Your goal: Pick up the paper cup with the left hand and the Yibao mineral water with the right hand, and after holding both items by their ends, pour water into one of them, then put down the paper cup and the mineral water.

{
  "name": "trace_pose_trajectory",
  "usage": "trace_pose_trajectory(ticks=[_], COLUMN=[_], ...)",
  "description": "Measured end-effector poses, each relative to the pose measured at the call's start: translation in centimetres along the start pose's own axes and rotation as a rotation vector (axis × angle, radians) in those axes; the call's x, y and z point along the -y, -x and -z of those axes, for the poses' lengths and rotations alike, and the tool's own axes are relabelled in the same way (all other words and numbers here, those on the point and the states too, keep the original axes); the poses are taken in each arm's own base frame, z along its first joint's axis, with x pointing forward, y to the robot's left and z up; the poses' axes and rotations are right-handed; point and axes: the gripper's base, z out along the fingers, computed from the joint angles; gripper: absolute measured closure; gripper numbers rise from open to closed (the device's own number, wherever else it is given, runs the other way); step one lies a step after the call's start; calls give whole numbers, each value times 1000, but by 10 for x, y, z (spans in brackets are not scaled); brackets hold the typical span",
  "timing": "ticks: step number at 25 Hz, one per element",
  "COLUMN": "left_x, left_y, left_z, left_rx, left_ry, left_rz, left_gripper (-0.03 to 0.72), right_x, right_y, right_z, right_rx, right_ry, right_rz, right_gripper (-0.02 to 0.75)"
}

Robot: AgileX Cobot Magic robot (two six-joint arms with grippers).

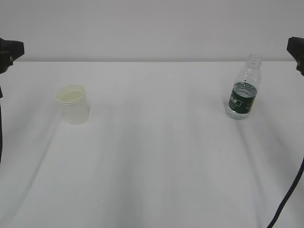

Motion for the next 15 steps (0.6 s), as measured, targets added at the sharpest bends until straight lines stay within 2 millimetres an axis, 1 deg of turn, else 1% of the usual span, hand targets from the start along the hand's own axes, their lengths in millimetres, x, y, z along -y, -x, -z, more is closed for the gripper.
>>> trace_pose_trajectory(ticks=[11, 13, 15], left_x=[-1, -1, -1], left_y=[8, 11, 12], left_z=[15, 19, 22], left_rx=[-8, -4, -6], left_ry=[34, 36, 40], left_rz=[-14, -32, -51], left_gripper=[221, 216, 191], right_x=[1, 1, 1], right_y=[7, 8, 10], right_z=[15, 17, 20], right_rx=[-23, -26, -20], right_ry=[-11, -10, -8], right_rz=[10, 21, 36], right_gripper=[148, 148, 148])
